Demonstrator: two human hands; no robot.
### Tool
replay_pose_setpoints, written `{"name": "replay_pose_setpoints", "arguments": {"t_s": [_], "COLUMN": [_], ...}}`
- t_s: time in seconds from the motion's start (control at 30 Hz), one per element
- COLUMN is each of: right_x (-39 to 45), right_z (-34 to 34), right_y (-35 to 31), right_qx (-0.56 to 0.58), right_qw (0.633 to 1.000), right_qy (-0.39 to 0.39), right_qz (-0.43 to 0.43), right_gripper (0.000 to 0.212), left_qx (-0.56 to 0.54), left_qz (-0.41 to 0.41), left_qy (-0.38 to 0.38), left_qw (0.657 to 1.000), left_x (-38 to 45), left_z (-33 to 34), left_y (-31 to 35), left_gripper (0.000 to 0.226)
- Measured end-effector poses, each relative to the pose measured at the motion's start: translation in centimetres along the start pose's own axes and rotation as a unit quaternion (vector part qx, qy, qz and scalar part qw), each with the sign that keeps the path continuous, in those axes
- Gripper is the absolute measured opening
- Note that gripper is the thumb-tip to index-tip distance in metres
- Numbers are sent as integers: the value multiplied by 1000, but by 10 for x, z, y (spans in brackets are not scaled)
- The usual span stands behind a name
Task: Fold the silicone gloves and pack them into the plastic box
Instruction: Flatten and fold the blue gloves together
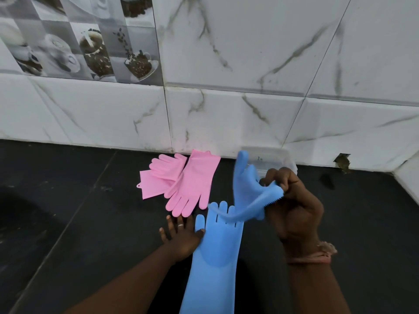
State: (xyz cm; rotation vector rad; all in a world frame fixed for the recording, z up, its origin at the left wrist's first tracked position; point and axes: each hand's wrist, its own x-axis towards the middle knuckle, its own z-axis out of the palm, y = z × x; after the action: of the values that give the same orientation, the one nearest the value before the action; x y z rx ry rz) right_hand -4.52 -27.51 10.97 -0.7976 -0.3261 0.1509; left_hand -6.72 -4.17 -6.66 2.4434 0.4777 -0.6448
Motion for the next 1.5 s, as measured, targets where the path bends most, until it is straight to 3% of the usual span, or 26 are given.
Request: {"name": "replay_pose_setpoints", "arguments": {"t_s": [0.07, 0.13, 0.2, 0.27, 0.3, 0.33, 0.4, 0.5, 0.57, 0.63, 0.7, 0.8, 0.87, 0.93, 1.03, 1.13, 1.2, 1.23, 1.37, 1.5], "right_x": [-8, -20, -33, -50, -57, -62, -64, -66, -71, -80, -91, -104, -108, -104, -98, -93, -88, -86, -97, -105], "right_z": [-3, -4, -7, -12, -13, -13, -24, -38, -46, -48, -48, -49, -48, -45, -44, -42, -42, -43, -50, -51], "right_y": [-1, 9, 31, 61, 76, 88, 106, 109, 110, 114, 121, 129, 130, 126, 118, 113, 116, 120, 138, 140], "right_qx": [77, 117, 86, 50, 61, 47, -39, -165, -204, -297, -380, -455, -469, -455, -381, -223, -181, -180, -329, -387], "right_qw": [995, 989, 993, 988, 982, 975, 960, 945, 935, 895, 845, 797, 789, 802, 846, 909, 919, 913, 848, 858], "right_qy": [-62, -65, 18, 76, 96, 122, 206, 249, 264, 294, 318, 307, 297, 286, 260, 235, 264, 291, 332, 254], "right_qz": [32, 55, 75, 121, 151, 178, 186, 134, 123, 155, 202, 252, 263, 261, 267, 262, 232, 221, 250, 223], "right_gripper": [7, 4, 14, 29, 29, 26, 23, 17, 14, 16, 38, 66, 48, 23, 9, 17, 18, 17, 18, 24], "left_qx": [-148, -393, -616, -730, -748, -756, -758, -755, -715, -654, -616, -600, -599, -583, -566, -618, -663, -666, -556, -501], "left_qz": [24, 68, 90, 107, 96, 86, 73, 39, 32, 11, -6, -20, -15, -2, 25, 62, 81, 78, -3, 3], "left_qy": [65, 74, -53, -246, -307, -339, -334, -241, -162, -97, -56, -28, -30, -29, -25, -47, -64, -63, -33, -24], "left_qw": [987, 914, 781, 629, 581, 553, 556, 609, 679, 750, 786, 799, 800, 812, 824, 782, 741, 739, 830, 865], "left_x": [-18, -50, -79, -98, -106, -111, -115, -107, -95, -88, -84, -77, -77, -79, -79, -73, -70, -68, -69, -67], "left_z": [-1, -1, 1, 8, 9, 12, 19, 27, 27, 24, 23, 27, 31, 31, 24, 10, -1, -3, 13, 21], "left_y": [4, 10, 14, 13, 12, 11, 8, -2, -4, -2, 1, 3, 5, 10, 18, 18, 15, 12, -7, -27], "left_gripper": [58, 46, 69, 91, 95, 94, 79, 65, 66, 71, 73, 67, 55, 45, 42, 37, 36, 36, 34, 37]}}
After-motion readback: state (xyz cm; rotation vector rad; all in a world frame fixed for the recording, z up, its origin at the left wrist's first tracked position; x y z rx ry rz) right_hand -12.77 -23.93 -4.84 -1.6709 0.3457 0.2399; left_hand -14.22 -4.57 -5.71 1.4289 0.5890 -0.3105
